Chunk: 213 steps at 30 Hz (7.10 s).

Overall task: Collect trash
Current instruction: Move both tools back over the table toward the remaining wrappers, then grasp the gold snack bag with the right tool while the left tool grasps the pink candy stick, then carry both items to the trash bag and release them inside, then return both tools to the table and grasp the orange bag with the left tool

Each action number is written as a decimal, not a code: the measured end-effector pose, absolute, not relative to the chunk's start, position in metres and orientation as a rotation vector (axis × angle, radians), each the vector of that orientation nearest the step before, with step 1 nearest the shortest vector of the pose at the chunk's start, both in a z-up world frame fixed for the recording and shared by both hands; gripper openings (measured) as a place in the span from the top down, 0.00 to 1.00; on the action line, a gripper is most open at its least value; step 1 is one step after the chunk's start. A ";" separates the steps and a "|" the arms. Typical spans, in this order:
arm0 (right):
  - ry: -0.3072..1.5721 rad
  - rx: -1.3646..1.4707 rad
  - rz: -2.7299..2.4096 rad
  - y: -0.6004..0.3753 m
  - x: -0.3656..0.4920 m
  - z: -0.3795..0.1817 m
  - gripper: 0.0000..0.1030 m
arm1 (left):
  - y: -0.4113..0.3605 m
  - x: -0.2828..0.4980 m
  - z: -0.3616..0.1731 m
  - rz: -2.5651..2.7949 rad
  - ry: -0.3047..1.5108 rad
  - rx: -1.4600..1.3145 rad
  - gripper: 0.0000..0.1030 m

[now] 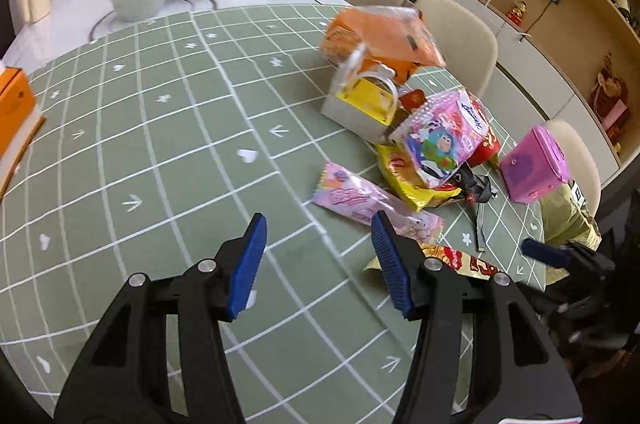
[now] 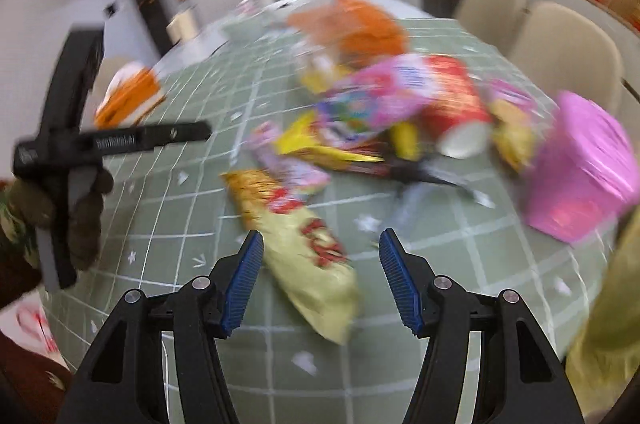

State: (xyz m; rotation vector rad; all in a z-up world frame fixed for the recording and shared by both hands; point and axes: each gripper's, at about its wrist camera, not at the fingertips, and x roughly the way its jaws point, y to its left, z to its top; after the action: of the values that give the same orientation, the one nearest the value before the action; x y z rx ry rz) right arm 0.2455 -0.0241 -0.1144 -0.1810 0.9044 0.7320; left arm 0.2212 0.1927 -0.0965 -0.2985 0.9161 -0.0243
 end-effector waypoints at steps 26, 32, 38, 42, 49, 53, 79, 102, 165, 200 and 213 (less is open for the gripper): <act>0.982 0.048 0.345 -0.135 0.253 -0.121 0.81 | 0.145 0.288 -0.127 -0.391 1.027 -0.110 0.50; 0.981 0.086 0.378 -0.138 0.258 -0.120 0.80 | 0.128 0.260 -0.129 -0.456 1.105 -0.062 0.50; 0.972 0.081 0.424 -0.126 0.254 -0.120 0.65 | 0.120 0.234 -0.122 -0.507 1.122 -0.056 0.50; 0.996 0.083 0.433 -0.125 0.249 -0.124 0.61 | 0.129 0.219 -0.117 -0.417 1.094 -0.054 0.50; 0.998 0.079 0.509 -0.112 0.236 -0.120 0.61 | 0.158 0.188 -0.103 -0.193 1.057 -0.212 0.50; 0.971 0.019 0.500 -0.113 0.246 -0.108 0.61 | 0.145 0.182 -0.100 -0.238 1.029 -0.127 0.50; 0.992 -0.146 0.537 -0.084 0.263 -0.125 0.71 | 0.107 0.177 -0.107 -0.200 1.091 -0.101 0.50; 0.911 0.025 0.453 -0.143 0.238 -0.085 0.73 | 0.070 0.203 -0.127 -0.255 1.107 0.057 0.85; 0.535 0.095 0.247 -0.486 0.306 0.020 0.73 | -0.286 0.361 -0.047 -0.516 0.881 -0.249 0.63; 0.808 0.184 0.269 -0.416 0.334 -0.088 0.49 | -0.122 0.269 -0.019 -0.185 0.800 -0.235 0.54; 0.739 0.113 0.321 -0.343 0.284 -0.035 0.48 | -0.002 0.238 -0.034 -0.038 0.796 -0.320 0.54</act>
State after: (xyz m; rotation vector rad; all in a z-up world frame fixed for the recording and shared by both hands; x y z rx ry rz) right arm 0.2837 -0.3433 -0.0353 0.1130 0.7392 0.3213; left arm 0.2383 -0.0019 -0.0336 -0.3204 0.7956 -0.0382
